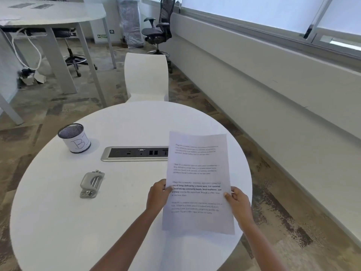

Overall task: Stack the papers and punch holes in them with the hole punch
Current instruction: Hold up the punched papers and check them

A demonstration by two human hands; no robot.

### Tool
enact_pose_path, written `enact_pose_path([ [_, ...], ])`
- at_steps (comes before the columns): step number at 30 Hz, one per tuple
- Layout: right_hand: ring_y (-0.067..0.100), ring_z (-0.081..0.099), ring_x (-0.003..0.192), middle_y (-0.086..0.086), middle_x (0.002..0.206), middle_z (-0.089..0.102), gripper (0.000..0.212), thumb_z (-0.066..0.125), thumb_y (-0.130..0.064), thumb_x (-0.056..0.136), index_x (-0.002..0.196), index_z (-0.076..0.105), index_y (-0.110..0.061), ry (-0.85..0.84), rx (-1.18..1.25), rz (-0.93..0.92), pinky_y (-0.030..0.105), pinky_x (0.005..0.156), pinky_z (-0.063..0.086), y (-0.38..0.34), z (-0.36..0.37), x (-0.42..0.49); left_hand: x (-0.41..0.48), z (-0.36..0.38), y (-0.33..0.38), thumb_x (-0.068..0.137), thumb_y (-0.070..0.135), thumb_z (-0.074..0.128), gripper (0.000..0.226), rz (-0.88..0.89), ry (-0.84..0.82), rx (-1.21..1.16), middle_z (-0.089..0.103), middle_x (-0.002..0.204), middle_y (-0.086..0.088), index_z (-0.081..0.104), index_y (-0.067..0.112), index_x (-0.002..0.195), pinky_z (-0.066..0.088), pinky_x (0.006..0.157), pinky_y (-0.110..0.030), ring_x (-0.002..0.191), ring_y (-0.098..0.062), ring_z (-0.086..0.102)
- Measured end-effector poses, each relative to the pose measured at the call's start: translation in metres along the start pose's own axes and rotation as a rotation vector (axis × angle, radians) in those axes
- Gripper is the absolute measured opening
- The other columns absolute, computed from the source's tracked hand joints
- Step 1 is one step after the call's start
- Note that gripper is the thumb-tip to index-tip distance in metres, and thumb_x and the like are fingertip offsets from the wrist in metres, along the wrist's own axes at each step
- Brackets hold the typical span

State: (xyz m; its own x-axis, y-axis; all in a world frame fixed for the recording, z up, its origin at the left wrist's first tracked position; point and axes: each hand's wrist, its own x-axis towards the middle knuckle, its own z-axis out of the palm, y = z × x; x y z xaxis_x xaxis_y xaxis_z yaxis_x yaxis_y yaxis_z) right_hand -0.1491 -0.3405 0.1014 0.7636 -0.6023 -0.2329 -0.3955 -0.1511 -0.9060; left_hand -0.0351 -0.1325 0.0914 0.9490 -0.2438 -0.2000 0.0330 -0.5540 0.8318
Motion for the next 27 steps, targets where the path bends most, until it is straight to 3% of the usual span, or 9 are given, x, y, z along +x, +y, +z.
enact_pose_path([
  [5,0.030,0.063,0.085,0.012,0.094,0.065,0.018,0.052,-0.009,0.089,0.106,0.058,-0.006,-0.004,-0.063,0.083,0.038,0.072,0.052,0.008,-0.007,0.022,0.011,0.026,-0.001,0.088,0.012,0.056,0.010,-0.136,-0.066,0.030,0.066,0.091,-0.010,0.063,0.006,0.091,0.036,0.061,-0.024,0.077,-0.021,0.054],
  [12,0.030,0.062,0.089,0.015,0.100,0.066,0.021,0.051,-0.009,0.089,0.108,0.058,-0.005,-0.007,-0.219,0.138,0.037,0.074,0.051,0.029,-0.005,0.035,0.019,0.044,-0.007,0.084,0.008,0.060,0.027,-0.237,-0.054,0.035,0.067,0.108,-0.017,0.057,0.003,0.110,0.047,0.078,-0.029,0.099,-0.029,0.062],
  [17,0.029,0.062,0.087,0.013,0.098,0.064,0.024,0.052,-0.009,0.088,0.112,0.053,-0.005,-0.011,-0.271,0.147,0.039,0.074,0.051,0.039,-0.005,0.039,0.020,0.046,-0.008,0.084,0.005,0.059,0.032,-0.251,-0.040,0.086,0.065,0.113,-0.018,0.054,0.003,0.116,0.045,0.081,-0.029,0.104,-0.031,0.060],
  [23,0.027,0.055,0.094,0.017,0.114,0.054,0.046,0.059,-0.011,0.084,0.127,0.041,-0.010,-0.010,-0.376,0.101,0.036,0.076,0.047,0.048,-0.003,0.040,0.017,0.049,-0.010,0.085,0.007,0.056,0.033,-0.220,-0.019,0.231,0.063,0.112,-0.013,0.050,0.007,0.117,0.047,0.081,-0.031,0.102,-0.029,0.060],
  [27,0.027,0.054,0.100,0.019,0.115,0.050,0.046,0.061,-0.009,0.082,0.125,0.045,-0.009,0.005,-0.488,0.030,0.035,0.079,0.046,0.053,-0.003,0.037,0.012,0.052,-0.009,0.087,0.009,0.050,0.034,-0.204,-0.007,0.348,0.051,0.120,-0.010,0.046,0.010,0.121,0.045,0.082,-0.030,0.106,-0.027,0.056],
])
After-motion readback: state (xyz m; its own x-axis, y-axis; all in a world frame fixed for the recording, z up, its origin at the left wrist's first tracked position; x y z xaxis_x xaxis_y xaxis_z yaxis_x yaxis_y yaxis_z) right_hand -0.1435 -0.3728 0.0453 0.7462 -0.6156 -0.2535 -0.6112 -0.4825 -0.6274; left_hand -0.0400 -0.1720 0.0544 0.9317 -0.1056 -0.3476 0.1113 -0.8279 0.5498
